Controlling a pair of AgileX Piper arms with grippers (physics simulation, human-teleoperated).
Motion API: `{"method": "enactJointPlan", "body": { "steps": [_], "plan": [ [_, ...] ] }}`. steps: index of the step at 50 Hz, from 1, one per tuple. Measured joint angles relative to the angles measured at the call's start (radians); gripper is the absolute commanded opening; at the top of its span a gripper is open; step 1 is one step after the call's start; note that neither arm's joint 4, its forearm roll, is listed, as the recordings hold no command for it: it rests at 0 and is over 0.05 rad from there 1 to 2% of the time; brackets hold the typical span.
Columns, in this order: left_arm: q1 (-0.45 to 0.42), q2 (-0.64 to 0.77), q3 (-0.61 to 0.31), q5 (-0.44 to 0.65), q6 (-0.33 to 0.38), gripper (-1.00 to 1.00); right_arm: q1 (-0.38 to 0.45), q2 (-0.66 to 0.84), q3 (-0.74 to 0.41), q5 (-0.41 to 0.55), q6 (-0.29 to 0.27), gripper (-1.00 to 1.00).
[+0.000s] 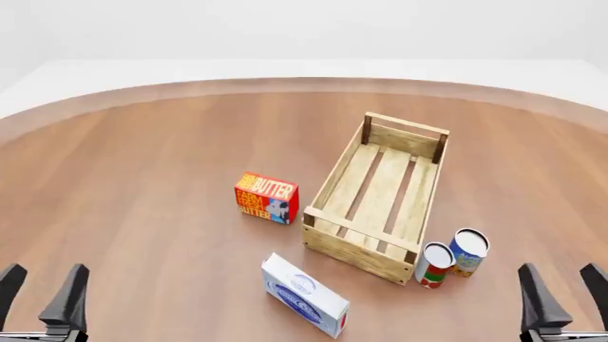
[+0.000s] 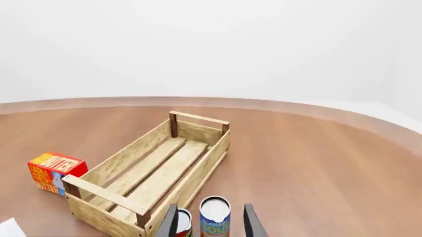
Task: Pick up the ketchup, and put it in the wooden tray.
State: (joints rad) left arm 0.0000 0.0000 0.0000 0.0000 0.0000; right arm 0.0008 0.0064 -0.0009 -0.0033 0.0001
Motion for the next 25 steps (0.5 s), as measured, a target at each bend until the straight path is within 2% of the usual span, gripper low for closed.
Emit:
{"method": "enactJointPlan", "body": {
  "steps": [8, 18, 25],
  "plan": [
    [0.000, 0.000, 0.000, 0.000, 0.000, 1.00, 0.006, 0.003, -0.005, 0.003, -0.003, 1.00],
    [0.000, 0.000, 0.000, 0.000, 0.000, 1.00, 0.045, 0.134, -0.030, -0.054, -0.040, 1.00],
    [0.000, 0.000, 0.000, 0.000, 0.000, 1.00, 0.092, 0.182, -0.070, -0.022, -0.054, 1.00]
  ]
}}
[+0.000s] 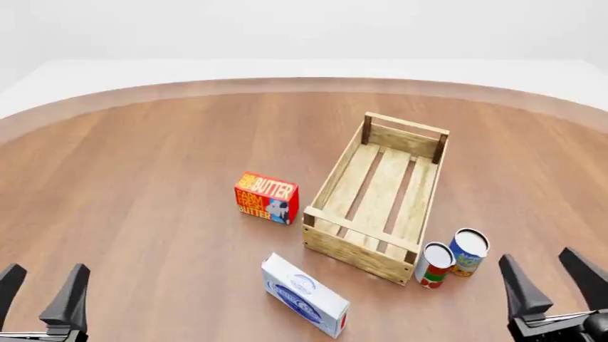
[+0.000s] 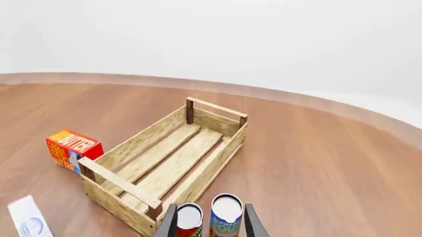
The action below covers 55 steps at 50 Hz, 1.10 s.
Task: Pick up the ketchup, and put it in the wooden tray.
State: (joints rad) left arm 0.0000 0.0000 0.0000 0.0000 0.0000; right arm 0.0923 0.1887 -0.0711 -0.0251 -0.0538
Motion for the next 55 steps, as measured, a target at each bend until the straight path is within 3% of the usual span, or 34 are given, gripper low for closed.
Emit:
{"method": "enactJointPlan", "body": {
  "steps": [23, 55],
  "plan": [
    [0.000, 0.000, 0.000, 0.000, 0.000, 1.00, 0.252, 0.138, -0.192, 0.171, 0.021, 1.00],
    [0.000, 0.000, 0.000, 0.000, 0.000, 1.00, 0.605, 0.489, -0.417, 0.148, 0.013, 1.00]
  ]
}}
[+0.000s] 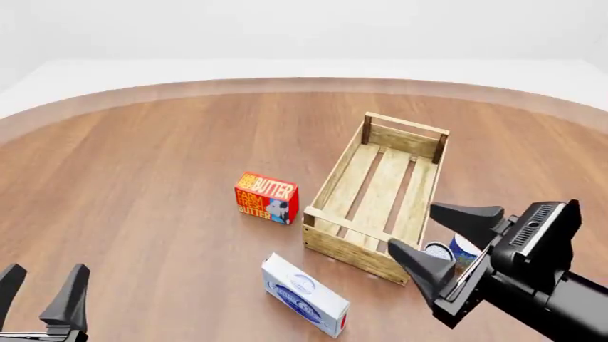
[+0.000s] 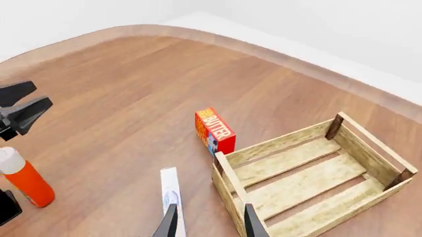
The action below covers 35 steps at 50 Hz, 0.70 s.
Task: Pick up the ketchup, and put it in the wooden tray.
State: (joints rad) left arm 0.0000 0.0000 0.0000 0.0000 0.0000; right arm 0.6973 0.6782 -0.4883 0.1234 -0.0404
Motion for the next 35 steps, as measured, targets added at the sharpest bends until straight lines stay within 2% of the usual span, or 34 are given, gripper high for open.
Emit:
{"method": "enactJointPlan", "body": {
  "steps": [12, 35],
  "plan": [
    [0.000, 0.000, 0.000, 0.000, 0.000, 1.00, 0.095, 0.125, -0.035, -0.052, -0.015, 1.00],
    [0.000, 0.000, 0.000, 0.000, 0.000, 1.00, 0.229, 0.419, -0.121, -0.198, -0.040, 1.00]
  ]
}}
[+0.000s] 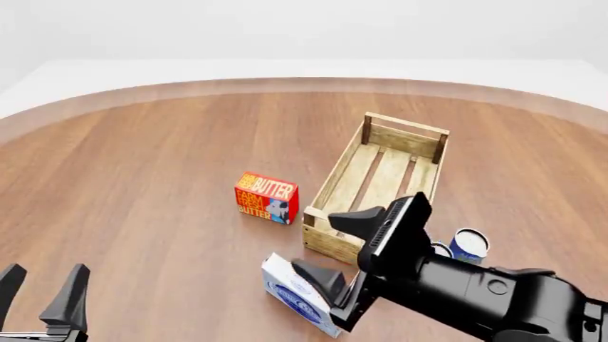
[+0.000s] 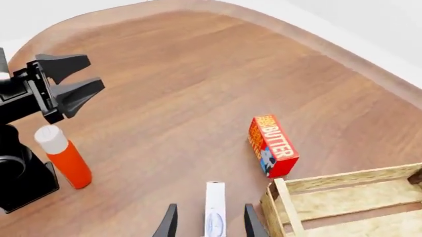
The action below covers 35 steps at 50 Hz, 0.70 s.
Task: Pick up the ketchup, and put it in the wooden tray.
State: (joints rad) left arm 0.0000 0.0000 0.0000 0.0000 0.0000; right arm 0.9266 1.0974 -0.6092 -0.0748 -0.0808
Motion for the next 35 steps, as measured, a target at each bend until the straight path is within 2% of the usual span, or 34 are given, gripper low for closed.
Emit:
{"method": "enactJointPlan", "body": {
  "steps": [20, 35],
  "plan": [
    [0.000, 0.000, 0.000, 0.000, 0.000, 1.00, 0.106, 0.221, -0.117, -0.056, -0.020, 1.00],
    [0.000, 0.000, 0.000, 0.000, 0.000, 1.00, 0.182, 0.373, -0.220, -0.063, -0.023, 1.00]
  ]
}}
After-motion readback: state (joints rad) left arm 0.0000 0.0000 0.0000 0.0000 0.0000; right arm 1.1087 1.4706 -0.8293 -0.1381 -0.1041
